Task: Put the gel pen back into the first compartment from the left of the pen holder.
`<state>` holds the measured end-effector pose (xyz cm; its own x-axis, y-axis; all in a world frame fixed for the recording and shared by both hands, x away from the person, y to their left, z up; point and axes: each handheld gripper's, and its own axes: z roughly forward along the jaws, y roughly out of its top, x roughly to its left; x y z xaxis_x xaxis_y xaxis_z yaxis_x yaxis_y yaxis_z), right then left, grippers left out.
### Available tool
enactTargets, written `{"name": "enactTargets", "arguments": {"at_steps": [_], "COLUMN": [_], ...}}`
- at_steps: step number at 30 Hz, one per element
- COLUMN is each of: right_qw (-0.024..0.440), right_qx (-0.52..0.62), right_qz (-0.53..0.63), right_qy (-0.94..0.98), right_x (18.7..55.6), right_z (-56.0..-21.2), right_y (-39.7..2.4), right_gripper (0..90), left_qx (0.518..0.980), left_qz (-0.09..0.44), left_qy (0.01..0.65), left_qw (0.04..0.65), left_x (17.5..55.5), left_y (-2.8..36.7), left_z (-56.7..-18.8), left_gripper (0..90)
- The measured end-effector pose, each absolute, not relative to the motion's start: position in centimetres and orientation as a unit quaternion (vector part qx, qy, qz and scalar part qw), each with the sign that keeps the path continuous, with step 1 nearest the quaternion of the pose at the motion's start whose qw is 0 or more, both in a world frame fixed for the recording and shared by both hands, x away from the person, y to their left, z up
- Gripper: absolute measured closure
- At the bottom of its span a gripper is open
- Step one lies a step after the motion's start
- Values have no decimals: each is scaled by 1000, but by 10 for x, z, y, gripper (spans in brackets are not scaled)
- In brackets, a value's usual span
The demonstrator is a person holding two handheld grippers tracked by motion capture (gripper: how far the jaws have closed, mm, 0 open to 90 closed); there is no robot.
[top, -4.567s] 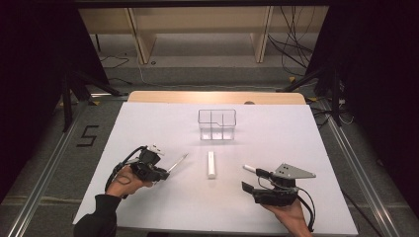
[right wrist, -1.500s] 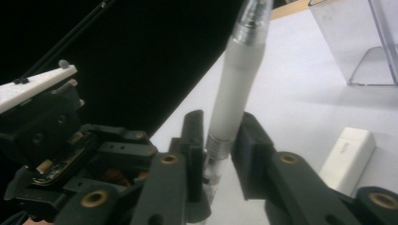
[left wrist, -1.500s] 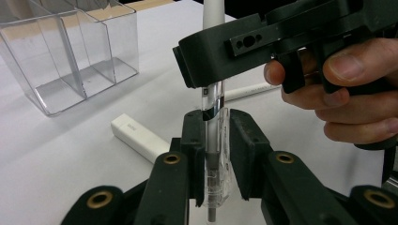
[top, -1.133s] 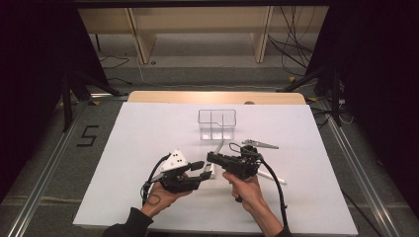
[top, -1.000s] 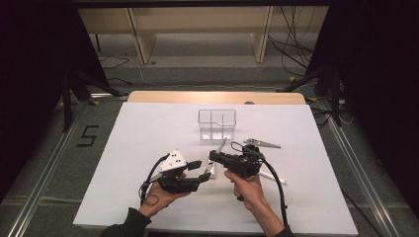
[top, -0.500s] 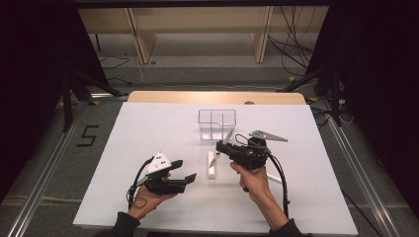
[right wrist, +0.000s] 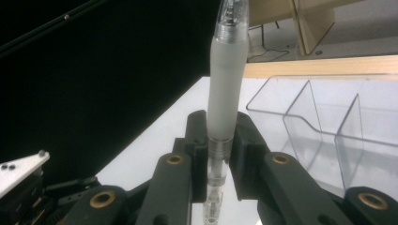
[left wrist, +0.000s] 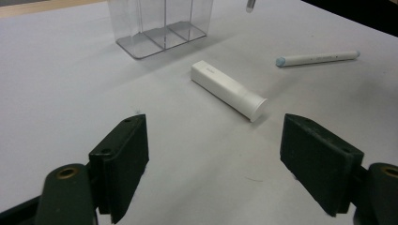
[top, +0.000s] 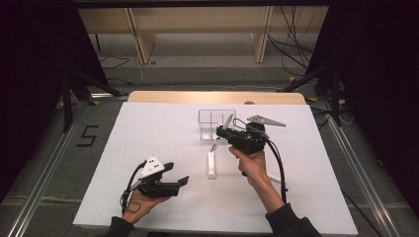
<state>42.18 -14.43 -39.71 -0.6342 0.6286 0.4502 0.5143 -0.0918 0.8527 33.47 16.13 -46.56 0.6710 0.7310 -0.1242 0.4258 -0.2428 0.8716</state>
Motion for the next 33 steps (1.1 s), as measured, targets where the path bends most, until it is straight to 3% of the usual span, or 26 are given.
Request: {"name": "enactTargets", "arguments": {"at_steps": [33], "right_qw": [80], "right_qx": [451], "right_qz": [590], "right_qy": [665], "right_x": [479], "right_z": [-377], "right_y": [-129], "right_gripper": [793], "left_qx": [767], "left_qz": [163], "left_qy": [381], "left_qw": [490], "left_x": [331], "left_y": [168], "left_z": [-469], "left_gripper": [211]}}
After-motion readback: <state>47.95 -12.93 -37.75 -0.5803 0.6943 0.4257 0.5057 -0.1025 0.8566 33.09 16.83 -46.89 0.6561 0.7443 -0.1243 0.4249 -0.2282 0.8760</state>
